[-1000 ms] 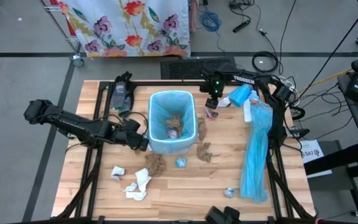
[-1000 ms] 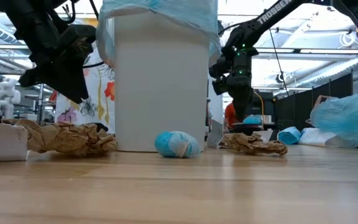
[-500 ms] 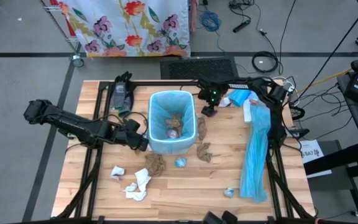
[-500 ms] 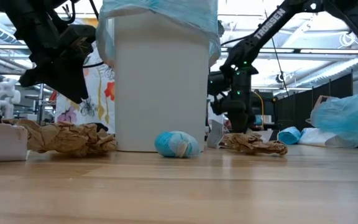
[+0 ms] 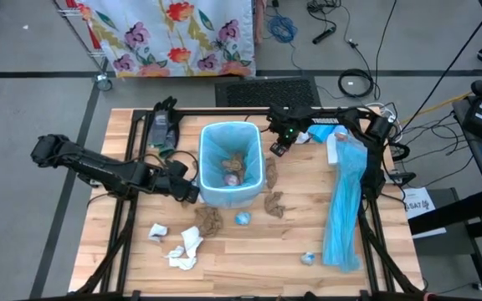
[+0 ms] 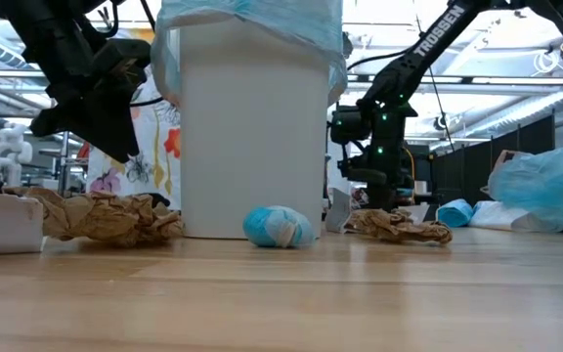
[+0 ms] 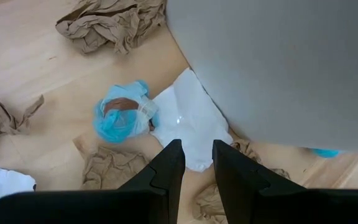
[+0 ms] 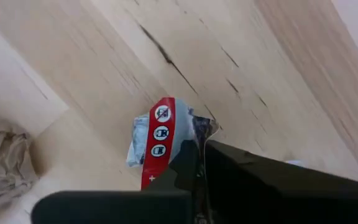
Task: Place trash/remove bag and relplace
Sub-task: Put the white and red paper into the trash bin
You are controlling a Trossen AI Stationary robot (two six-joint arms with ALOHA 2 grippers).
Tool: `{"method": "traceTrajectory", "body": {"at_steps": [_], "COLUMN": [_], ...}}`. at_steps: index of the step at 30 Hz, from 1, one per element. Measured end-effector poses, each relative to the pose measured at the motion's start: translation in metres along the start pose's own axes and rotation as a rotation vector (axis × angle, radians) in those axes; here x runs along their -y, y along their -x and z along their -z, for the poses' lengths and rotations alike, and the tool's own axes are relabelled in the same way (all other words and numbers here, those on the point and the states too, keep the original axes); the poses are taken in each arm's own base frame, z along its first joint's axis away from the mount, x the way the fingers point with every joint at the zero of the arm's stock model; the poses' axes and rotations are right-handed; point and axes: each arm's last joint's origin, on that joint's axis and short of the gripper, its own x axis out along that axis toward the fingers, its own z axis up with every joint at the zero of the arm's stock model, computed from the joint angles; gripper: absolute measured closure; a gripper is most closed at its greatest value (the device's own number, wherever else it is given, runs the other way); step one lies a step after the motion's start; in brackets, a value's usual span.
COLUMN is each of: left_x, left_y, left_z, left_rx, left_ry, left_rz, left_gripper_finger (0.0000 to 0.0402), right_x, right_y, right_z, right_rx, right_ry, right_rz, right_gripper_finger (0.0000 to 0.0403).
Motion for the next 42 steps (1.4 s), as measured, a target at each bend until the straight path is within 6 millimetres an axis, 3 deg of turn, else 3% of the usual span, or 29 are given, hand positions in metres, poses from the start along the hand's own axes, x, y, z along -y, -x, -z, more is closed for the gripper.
{"method": "traceTrajectory", "body": {"at_steps": [7,11,18,27,35,42], "left_x": [0.0,0.0,0.0,0.0,-0.002,-0.009], "left_y": [0.0,0.0,0.0,0.0,-0.002,-0.003], "left_z": [0.0,0.0,0.0,-0.001,-0.005,-0.009], "left_rx": [0.0,0.0,0.0,-0.009,-0.023,-0.032], "left_ry": [-0.014,-0.014,-0.025,-0.073,-0.101,-0.127], "left_rz": [0.002,0.002,0.002,0.002,0.001,-0.05], "left_gripper_finger": [0.0311,0.0311,0.0311,0.0311,0.0311,0.0311], "right_x": [-0.004,-0.01,-0.025,-0.041,-0.048,-0.074], "right_y": [0.031,0.075,0.136,0.197,0.25,0.301], "right_z": [0.014,0.023,0.056,0.103,0.141,0.139], "right_rx": [-0.016,0.081,0.169,0.341,0.572,0.911], "right_ry": [-0.071,-0.096,-0.137,-0.229,-0.3,-0.163], "right_rz": [-0.057,-0.075,-0.089,-0.158,-0.208,-0.397], "right_gripper_finger": [0.0402,0.0402,0.0403,0.0403,0.0403,0.0403]}}
